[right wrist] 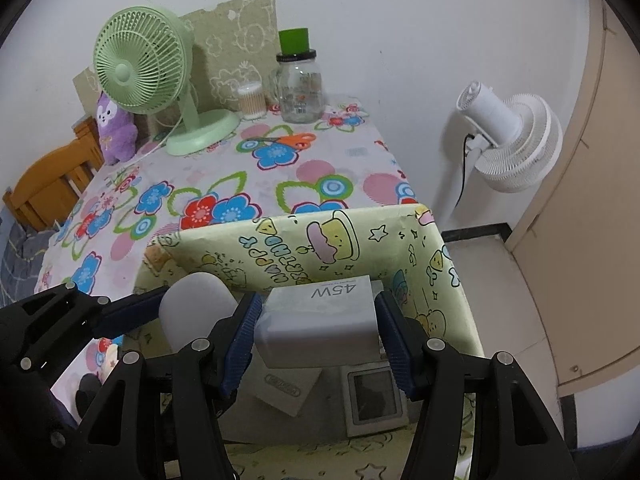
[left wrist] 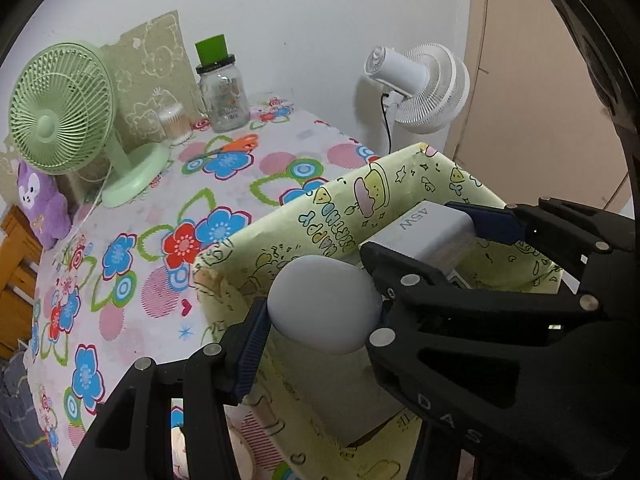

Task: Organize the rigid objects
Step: 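Lower the egg-shaped object and white charger into the yellow box, opening both grippers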

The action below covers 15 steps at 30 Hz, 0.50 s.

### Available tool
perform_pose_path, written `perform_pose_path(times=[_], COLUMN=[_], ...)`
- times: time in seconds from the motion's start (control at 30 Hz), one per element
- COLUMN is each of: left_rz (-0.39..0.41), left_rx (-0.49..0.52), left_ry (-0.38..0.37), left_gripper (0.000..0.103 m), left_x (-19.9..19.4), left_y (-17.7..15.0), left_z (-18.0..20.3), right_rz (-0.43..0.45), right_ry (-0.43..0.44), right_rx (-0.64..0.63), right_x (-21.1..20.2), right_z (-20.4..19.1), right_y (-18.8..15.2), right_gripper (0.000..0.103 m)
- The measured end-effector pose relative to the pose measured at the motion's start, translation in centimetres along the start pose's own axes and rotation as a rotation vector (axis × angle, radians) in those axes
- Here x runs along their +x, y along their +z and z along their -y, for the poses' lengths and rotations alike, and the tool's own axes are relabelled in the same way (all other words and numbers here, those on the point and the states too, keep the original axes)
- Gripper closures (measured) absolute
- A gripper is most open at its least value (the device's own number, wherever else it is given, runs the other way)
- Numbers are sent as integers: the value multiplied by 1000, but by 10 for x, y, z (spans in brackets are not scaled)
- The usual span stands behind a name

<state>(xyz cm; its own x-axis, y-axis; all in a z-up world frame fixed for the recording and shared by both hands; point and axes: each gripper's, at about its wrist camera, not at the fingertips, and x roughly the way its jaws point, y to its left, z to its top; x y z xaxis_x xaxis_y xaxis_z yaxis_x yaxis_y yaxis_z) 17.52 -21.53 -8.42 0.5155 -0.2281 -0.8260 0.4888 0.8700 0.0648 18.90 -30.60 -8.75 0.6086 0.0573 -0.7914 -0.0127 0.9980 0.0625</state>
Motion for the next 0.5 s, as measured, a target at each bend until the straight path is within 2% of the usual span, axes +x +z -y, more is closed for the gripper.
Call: perform_pose_path(times=[0.37,0.5], left_rz=[-24,-28], left_rx=[5,5], left_ry=[30,18], left_gripper=[45,40], left_x=[15,17], left_y=[7,8], left_z=[2,2], right_rz=[-39,-54], right_ry=[47,75], right_rx=[24,30], right_x=[22,24], right_z=[9,11], right_y=[3,4], right_gripper=[42,42])
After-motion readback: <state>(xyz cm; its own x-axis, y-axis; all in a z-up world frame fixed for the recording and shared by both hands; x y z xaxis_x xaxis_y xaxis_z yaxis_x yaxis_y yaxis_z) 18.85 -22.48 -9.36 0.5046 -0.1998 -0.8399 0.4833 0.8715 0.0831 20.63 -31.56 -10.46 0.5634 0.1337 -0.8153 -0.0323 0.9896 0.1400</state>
